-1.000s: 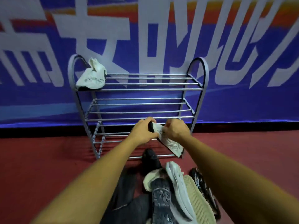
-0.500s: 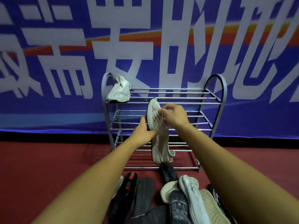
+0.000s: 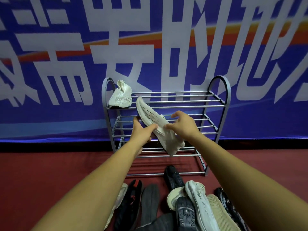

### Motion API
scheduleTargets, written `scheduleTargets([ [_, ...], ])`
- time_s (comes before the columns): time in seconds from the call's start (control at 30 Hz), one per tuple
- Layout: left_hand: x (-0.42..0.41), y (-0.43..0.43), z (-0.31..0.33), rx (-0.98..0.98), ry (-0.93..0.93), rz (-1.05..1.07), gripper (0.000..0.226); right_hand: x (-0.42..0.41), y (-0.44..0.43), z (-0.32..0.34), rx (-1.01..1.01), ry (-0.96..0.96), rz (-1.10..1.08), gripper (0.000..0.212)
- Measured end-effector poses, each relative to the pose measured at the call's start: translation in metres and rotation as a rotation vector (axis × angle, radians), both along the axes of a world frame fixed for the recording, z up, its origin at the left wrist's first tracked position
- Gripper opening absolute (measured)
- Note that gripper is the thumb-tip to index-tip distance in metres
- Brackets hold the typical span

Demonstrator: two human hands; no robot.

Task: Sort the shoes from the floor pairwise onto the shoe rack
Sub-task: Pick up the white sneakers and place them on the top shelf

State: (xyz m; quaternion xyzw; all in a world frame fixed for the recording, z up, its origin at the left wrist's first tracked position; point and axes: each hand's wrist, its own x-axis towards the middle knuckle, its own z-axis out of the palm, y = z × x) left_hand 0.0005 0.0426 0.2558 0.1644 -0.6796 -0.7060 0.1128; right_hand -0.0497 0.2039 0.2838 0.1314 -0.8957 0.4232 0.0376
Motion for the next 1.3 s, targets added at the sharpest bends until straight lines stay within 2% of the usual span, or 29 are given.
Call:
scheduleTargets([
  [0.07,-0.003,-0.002,0.001,0.081,0.028,0.061,0.100,-0.002,0.001,0.000,0.075,0.003,-0.076,0.033],
  [0.17,-0.005,-0.003,0.003,0.127,0.066,0.121,0.082,-0.001,0.001,-0.003,0.129,0.014,-0.090,0.027],
  [0.23,-0.006,-0.004,0.003,0.141,0.068,0.129,0.085,-0.002,-0.001,-0.003,0.137,0.049,-0.084,0.027],
  [0.3,-0.008,-0.006,0.003,0.143,0.043,0.138,0.091,-0.002,-0.002,-0.001,0.076,0.078,-0.118,0.035],
  [0.37,-0.008,-0.008,0.007,0.216,0.006,0.149,0.078,-0.002,0.001,0.000,-0.019,0.048,-0.200,0.042],
  [0.47,-0.009,-0.008,0.011,0.333,-0.013,0.175,0.055,-0.001,0.008,-0.004,-0.023,-0.079,-0.204,0.042],
  [0.57,-0.014,-0.006,0.009,0.337,-0.001,0.152,0.050,0.005,0.011,-0.002,-0.193,-0.404,0.014,0.037],
  [0.63,-0.016,-0.005,0.011,0.370,0.008,0.125,0.048,0.005,0.012,-0.003,-0.172,-0.470,0.154,0.022],
  [0.77,-0.018,-0.008,0.014,0.375,0.015,0.091,0.037,0.006,0.009,-0.002,-0.208,-0.422,0.247,0.006],
  [0.9,-0.014,-0.009,0.013,0.271,0.014,-0.004,0.020,0.002,0.006,-0.004,-0.252,-0.256,0.077,0.019],
  [0.97,-0.009,-0.012,0.013,0.138,0.001,-0.049,0.019,-0.004,0.006,-0.007,-0.327,-0.225,0.008,0.028],
  [1.07,-0.004,-0.018,0.013,-0.045,-0.034,-0.148,0.039,-0.011,0.003,-0.009,-0.416,-0.216,-0.045,0.029],
  [1.2,-0.005,-0.022,0.009,-0.023,-0.018,-0.176,0.072,-0.016,-0.007,-0.008,-0.456,-0.126,-0.120,0.016],
  [1.23,-0.007,-0.023,0.009,0.004,-0.006,-0.145,0.071,-0.016,-0.009,-0.007,-0.476,-0.116,-0.123,0.017],
  [1.3,-0.009,-0.025,0.011,0.040,0.025,-0.091,0.053,-0.014,-0.013,-0.004,-0.496,-0.087,-0.098,0.016],
])
